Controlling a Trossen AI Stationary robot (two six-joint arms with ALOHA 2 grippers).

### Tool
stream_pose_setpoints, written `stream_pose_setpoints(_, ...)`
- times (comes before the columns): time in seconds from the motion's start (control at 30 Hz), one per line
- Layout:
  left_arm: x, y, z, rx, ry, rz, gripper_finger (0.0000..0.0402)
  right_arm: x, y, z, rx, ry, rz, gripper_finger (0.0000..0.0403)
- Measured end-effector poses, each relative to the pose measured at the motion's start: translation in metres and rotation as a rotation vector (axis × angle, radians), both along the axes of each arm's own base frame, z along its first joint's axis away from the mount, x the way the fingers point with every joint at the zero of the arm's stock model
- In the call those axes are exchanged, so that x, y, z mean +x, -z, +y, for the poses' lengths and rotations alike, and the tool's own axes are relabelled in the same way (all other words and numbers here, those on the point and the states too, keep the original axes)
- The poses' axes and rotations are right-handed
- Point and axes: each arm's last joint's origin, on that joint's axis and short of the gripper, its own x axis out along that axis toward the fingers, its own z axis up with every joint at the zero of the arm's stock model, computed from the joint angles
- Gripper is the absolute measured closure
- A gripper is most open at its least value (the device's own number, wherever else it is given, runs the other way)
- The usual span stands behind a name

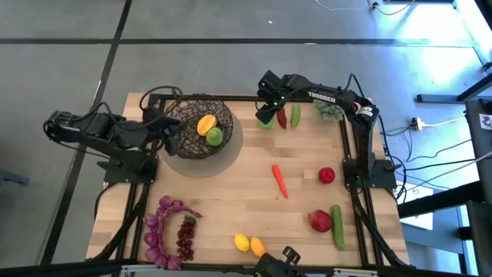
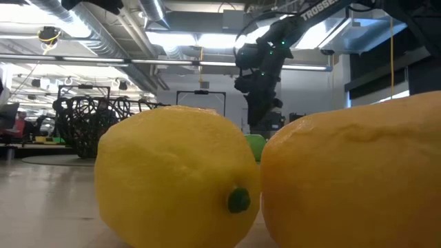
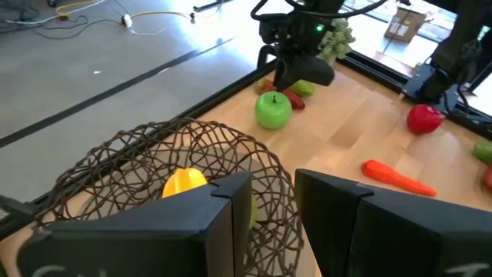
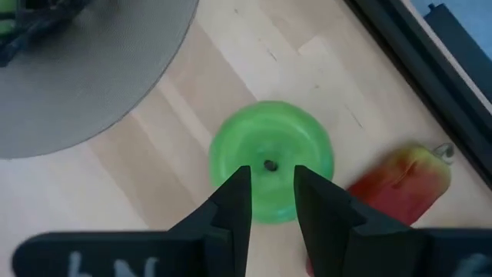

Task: Build produce basket
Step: Put the green apple into the black wire basket

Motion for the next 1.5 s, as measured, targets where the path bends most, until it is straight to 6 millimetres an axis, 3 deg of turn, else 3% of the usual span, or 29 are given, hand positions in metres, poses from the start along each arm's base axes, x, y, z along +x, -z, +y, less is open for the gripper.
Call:
stream_pose_setpoints(0.47,0.0,0.0,0.003,0.0,-0.023,0.001,0.0309,0.0,0.003,0.0,0.006,-0.001,0.008,0.0308)
stream_pose_setpoints(0.8,0.0,0.0,0.003,0.0,-0.022,0.001,0.0309,0.006,0.021,-0.004,0.019,-0.02,0.043,0.0308)
stream_pose_setpoints(1.23,0.0,0.0,0.003,0.001,-0.022,0.001,0.0309,0.011,0.028,-0.007,0.012,0.008,0.028,0.031)
stream_pose_setpoints(1.5,0.0,0.0,0.003,0.019,-0.013,0.016,0.0309,0.012,0.029,-0.006,0.014,0.002,0.025,0.0385)
